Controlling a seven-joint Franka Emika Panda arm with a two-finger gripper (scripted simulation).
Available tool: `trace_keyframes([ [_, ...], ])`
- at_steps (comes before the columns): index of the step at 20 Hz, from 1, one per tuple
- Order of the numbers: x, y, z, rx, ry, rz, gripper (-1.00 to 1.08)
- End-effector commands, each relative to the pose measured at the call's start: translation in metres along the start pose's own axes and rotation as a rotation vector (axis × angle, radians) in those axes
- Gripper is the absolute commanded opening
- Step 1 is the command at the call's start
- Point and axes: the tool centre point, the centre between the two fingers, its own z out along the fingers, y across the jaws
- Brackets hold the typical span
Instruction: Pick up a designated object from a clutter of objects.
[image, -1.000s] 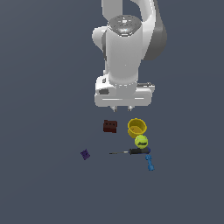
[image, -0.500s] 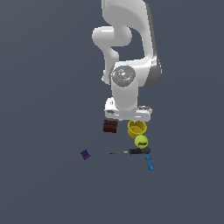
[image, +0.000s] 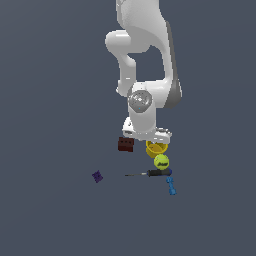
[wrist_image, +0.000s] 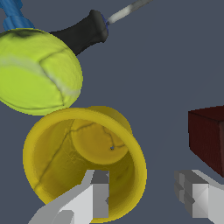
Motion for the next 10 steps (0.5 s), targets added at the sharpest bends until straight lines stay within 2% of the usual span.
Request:
trace_keyframes([
  [1, 0.000, 0.000, 0.000, 0.000, 0.000, 0.000, 0.28],
  [10, -0.001, 0.000, 0.024, 0.001, 0.000, 0.004, 0.28],
])
